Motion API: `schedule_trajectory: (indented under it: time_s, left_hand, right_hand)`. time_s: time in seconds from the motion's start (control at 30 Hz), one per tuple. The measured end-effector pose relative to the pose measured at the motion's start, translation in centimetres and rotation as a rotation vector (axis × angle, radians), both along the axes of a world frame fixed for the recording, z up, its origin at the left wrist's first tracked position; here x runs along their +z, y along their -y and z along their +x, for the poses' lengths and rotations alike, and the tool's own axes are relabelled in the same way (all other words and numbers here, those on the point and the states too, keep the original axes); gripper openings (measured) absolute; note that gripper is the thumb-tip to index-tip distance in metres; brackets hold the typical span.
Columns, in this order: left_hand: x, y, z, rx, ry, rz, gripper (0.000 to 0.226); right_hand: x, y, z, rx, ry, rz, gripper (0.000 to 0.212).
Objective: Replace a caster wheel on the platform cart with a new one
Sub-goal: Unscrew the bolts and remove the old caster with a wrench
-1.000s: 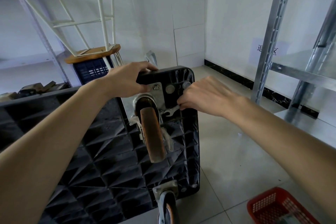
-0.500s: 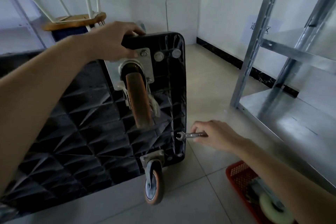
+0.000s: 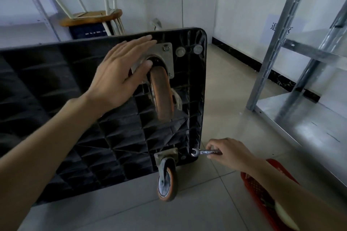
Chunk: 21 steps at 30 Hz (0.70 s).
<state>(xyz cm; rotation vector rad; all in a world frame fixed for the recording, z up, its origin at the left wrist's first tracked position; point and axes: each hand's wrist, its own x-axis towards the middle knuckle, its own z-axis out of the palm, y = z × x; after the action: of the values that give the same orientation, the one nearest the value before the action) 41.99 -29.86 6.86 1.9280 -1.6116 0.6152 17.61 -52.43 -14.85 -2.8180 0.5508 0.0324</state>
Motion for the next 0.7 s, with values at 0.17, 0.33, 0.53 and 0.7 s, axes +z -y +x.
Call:
schedule_trajectory:
  time_s: [0.17, 0.33, 0.53, 0.7]
  left_hand:
    - [-7.3, -5.8, 0.4, 0.134, -0.101, -0.025, 0.050]
    - [-18.1, -9.5, -2.7, 0.207, -0.184, 0.317, 0.062]
    - [-28.0, -9.7, -7.1, 0.175, -0.295, 0.550, 0.066]
    - [-32.4, -7.7, -10.2, 0.106, -0.358, 0.662, 0.069]
  right_hand:
    - [-0.3, -2.4, -0.1, 0.026, 0.010, 0.025, 0.018]
    - [-2.4, -5.0, 0.2, 0.043, -0.058, 0.050, 0.020]
    - [-7.2, -7.6, -0.3, 0.030, -0.056, 0.123, 0.014]
    - [-12.1, -8.2, -2.0, -0.031, -0.100, 0.160, 0.013]
